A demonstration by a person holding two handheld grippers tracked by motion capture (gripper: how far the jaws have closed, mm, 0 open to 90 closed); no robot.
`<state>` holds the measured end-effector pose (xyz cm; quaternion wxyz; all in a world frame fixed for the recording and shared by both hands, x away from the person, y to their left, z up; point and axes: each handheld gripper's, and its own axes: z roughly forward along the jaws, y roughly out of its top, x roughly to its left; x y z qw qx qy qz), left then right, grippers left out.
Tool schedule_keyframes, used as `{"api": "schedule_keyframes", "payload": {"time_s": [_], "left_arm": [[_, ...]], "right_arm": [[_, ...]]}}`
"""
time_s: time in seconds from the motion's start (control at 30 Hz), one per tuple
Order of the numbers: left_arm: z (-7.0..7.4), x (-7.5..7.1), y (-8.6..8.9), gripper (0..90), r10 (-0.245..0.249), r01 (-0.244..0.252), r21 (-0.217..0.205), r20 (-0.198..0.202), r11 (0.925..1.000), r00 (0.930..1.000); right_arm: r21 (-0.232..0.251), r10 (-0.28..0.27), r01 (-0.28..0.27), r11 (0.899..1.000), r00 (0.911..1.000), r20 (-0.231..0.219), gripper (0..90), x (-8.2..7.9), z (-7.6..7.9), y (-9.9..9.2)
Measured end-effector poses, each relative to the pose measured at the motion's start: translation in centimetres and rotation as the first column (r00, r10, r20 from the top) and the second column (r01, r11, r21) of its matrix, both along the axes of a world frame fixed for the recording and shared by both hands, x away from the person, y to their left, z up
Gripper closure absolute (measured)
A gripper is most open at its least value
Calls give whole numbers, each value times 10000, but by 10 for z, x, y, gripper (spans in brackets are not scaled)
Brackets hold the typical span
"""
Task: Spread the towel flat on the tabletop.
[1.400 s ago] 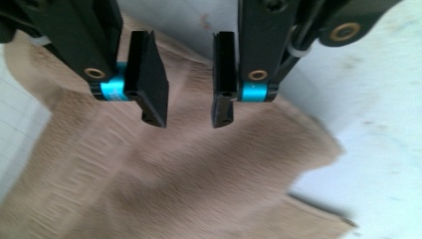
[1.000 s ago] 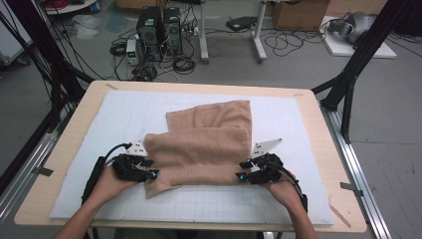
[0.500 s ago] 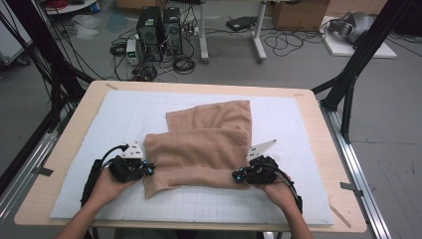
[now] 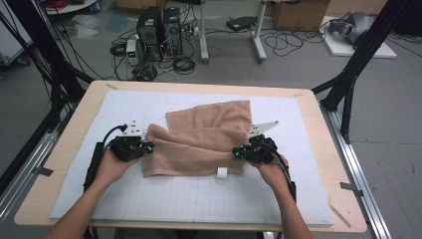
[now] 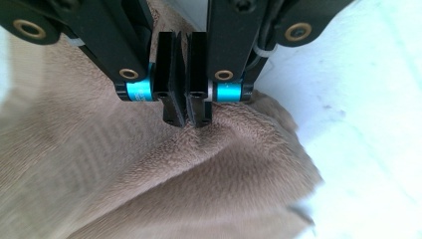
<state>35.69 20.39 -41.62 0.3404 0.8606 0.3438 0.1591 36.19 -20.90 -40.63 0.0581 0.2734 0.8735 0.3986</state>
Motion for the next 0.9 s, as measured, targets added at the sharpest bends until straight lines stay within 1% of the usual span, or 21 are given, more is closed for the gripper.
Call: {"api": "schedule_keyframes", "payload": {"time_s": [0.03,0.07,0.13,0.23,0.3,0.37,0.43,0.47,0.5,0.53,0.6,0.7,0.73,0.77,0.8,0.83,0.9], "left_arm": [[-5,2,-2,859,-47,48,61,-128,10000,9999],[-6,3,-4,857,-54,56,97,-171,9999,9998],[-7,3,-5,849,-92,96,205,-184,9997,9998],[-1,0,0,824,-106,105,-5,-142,9999,9998],[6,-5,4,792,-85,83,-271,-70,9996,9999],[12,-11,9,751,-136,138,-432,48,9990,9999],[18,-19,13,721,-188,203,-590,267,9981,9995],[19,-23,14,707,-224,243,-643,315,9976,9993],[19,-26,16,688,-251,270,-667,288,9974,9993],[18,-29,16,679,-334,351,-728,238,9967,9992],[12,-35,16,669,-480,485,-680,91,9965,9988],[-2,-38,14,665,-693,668,-582,-407,9961,9968],[-8,-38,12,658,-695,660,-575,-614,9962,9957],[-12,-38,11,649,-747,709,-526,-752,9961,9944],[-16,-39,10,648,-717,673,-543,-849,9963,9938],[-19,-39,9,648,-654,611,-558,-787,9966,9947],[-19,-40,8,675,-510,476,-498,-699,9976,9962]], "right_arm": [[-61,-66,65,10000,9999,-132,875,4,-5,0],[-39,-68,66,10000,9994,-337,875,8,-10,1],[-99,-9,5,10000,9992,-409,872,10,-13,1],[-35,141,-142,9999,9992,-378,864,7,-11,0],[33,192,-191,9998,9995,-261,845,4,-6,-2],[116,245,-244,9996,9996,-102,808,-3,-1,-4],[73,397,-397,9992,9992,11,780,-9,4,-6],[22,454,-455,9990,9989,109,768,-13,6,-8],[40,503,-503,9987,9987,78,757,-16,7,-9],[26,592,-593,9982,9982,80,744,-19,7,-10],[-17,653,-653,9979,9979,13,711,-24,5,-12],[36,843,-842,9964,9961,-260,682,-26,-3,-12],[74,849,-847,9964,9954,-433,674,-26,-6,-11],[87,897,-893,9960,9940,-626,663,-27,-8,-9],[69,981,-979,9952,9931,-649,657,-28,-11,-8],[102,1027,-1023,9947,9923,-686,653,-29,-13,-6],[160,1136,-1127,9935,9908,-742,645,-32,-14,-3]]}}
